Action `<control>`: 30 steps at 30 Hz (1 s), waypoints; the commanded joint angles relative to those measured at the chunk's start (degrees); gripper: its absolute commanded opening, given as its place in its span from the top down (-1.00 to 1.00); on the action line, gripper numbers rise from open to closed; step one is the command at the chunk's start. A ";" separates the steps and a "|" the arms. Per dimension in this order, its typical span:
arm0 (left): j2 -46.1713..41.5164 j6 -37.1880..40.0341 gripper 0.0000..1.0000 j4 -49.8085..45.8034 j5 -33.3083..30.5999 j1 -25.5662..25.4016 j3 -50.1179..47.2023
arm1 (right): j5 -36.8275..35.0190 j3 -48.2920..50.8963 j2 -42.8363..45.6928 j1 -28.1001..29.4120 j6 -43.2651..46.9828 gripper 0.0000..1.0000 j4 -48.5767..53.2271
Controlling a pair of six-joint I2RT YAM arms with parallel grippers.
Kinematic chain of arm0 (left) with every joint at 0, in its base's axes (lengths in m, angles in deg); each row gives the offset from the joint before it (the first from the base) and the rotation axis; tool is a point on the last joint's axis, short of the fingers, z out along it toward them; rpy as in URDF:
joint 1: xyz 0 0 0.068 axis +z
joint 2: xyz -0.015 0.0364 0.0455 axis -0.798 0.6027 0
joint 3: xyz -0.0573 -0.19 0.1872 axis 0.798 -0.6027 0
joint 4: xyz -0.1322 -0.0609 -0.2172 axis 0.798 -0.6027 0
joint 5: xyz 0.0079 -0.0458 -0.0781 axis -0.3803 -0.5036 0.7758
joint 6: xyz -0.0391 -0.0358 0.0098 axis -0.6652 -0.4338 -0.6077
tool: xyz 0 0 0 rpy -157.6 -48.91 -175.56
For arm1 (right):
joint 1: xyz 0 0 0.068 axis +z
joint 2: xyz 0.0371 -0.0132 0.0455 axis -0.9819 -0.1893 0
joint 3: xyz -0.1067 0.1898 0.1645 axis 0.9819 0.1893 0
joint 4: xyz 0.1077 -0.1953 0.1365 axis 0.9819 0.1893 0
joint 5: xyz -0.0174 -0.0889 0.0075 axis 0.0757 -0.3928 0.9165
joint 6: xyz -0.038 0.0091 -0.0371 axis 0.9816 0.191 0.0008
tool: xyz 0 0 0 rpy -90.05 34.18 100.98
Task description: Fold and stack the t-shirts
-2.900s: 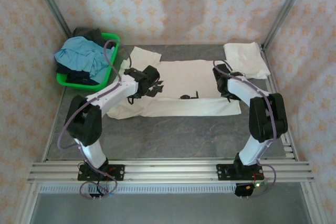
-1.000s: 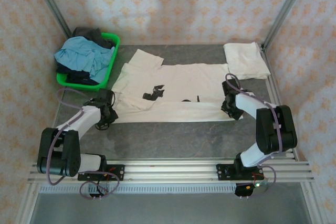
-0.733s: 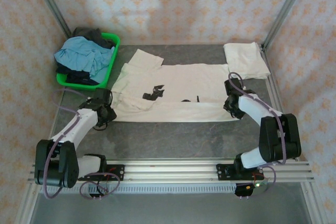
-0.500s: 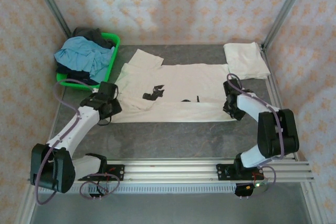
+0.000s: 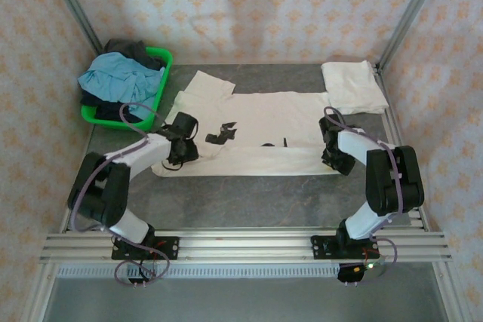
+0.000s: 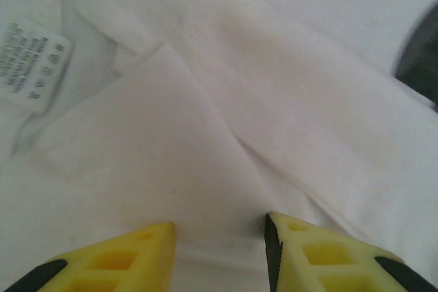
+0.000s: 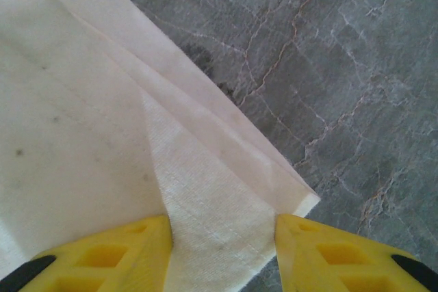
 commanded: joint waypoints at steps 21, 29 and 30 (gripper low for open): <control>-0.82 -1.19 0.37 7.82 6.65 9.96 -6.84 | 6.86 6.42 18.96 -10.66 0.18 0.02 1.06; -5.20 0.25 0.15 -4.48 -5.69 0.28 1.49 | 10.78 3.89 16.36 -6.68 3.10 -0.06 -3.97; -4.90 0.04 0.15 -5.52 -6.52 -1.17 2.46 | 10.95 3.78 15.53 -6.63 3.10 -0.06 -4.51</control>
